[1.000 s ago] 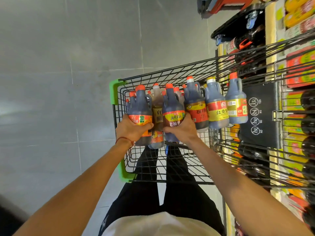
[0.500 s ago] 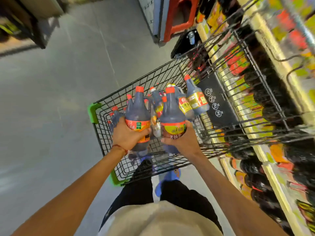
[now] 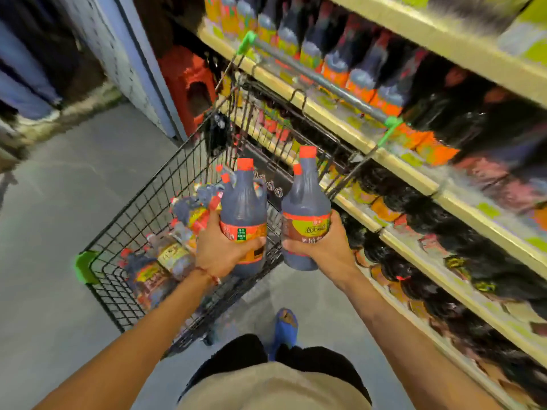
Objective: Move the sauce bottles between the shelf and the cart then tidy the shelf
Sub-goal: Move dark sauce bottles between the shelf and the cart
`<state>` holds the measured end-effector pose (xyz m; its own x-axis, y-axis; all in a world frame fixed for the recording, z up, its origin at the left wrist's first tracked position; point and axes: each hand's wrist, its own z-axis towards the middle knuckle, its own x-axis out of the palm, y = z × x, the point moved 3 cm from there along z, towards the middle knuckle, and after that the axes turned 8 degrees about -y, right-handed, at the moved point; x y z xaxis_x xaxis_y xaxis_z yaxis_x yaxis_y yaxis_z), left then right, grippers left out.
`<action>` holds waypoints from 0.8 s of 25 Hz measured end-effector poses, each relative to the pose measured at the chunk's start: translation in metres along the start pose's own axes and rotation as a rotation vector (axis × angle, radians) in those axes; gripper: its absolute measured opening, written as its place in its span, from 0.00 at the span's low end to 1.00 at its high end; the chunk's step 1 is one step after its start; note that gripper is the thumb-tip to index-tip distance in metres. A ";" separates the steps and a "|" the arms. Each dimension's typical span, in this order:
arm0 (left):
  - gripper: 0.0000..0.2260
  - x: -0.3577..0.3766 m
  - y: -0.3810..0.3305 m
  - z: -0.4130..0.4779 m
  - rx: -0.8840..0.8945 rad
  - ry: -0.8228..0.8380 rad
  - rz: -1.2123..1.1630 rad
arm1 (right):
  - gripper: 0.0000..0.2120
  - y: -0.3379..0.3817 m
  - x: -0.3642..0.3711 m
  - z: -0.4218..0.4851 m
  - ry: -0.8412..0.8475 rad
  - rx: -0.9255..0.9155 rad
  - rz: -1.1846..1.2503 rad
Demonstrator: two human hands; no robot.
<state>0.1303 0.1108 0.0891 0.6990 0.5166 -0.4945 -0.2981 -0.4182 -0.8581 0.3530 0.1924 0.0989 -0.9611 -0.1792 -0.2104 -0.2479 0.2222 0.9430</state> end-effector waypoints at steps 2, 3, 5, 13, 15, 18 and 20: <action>0.42 0.019 -0.012 -0.005 0.080 0.090 0.000 | 0.42 -0.001 -0.028 -0.017 -0.108 -0.010 -0.001; 0.42 0.028 -0.020 -0.010 0.112 0.126 0.001 | 0.43 -0.003 -0.043 -0.029 -0.172 -0.010 -0.004; 0.41 0.043 -0.035 -0.026 0.170 0.209 -0.011 | 0.43 -0.010 -0.069 -0.057 -0.282 0.012 0.020; 0.39 0.096 -0.075 -0.112 0.333 0.530 -0.017 | 0.38 -0.040 -0.138 -0.180 -0.623 0.111 0.124; 0.39 0.109 -0.088 -0.132 0.367 0.589 -0.023 | 0.40 -0.048 -0.153 -0.202 -0.674 0.125 0.125; 0.39 0.132 -0.112 -0.166 0.429 0.666 -0.016 | 0.41 -0.058 -0.182 -0.230 -0.755 0.135 0.162; 0.39 0.149 -0.123 -0.182 0.461 0.688 -0.010 | 0.41 -0.063 -0.201 -0.241 -0.802 0.138 0.191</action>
<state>0.3901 0.1032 0.1464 0.9002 -0.1168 -0.4195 -0.4213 0.0099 -0.9069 0.5915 -0.0163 0.1438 -0.7705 0.5986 -0.2193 -0.0347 0.3042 0.9520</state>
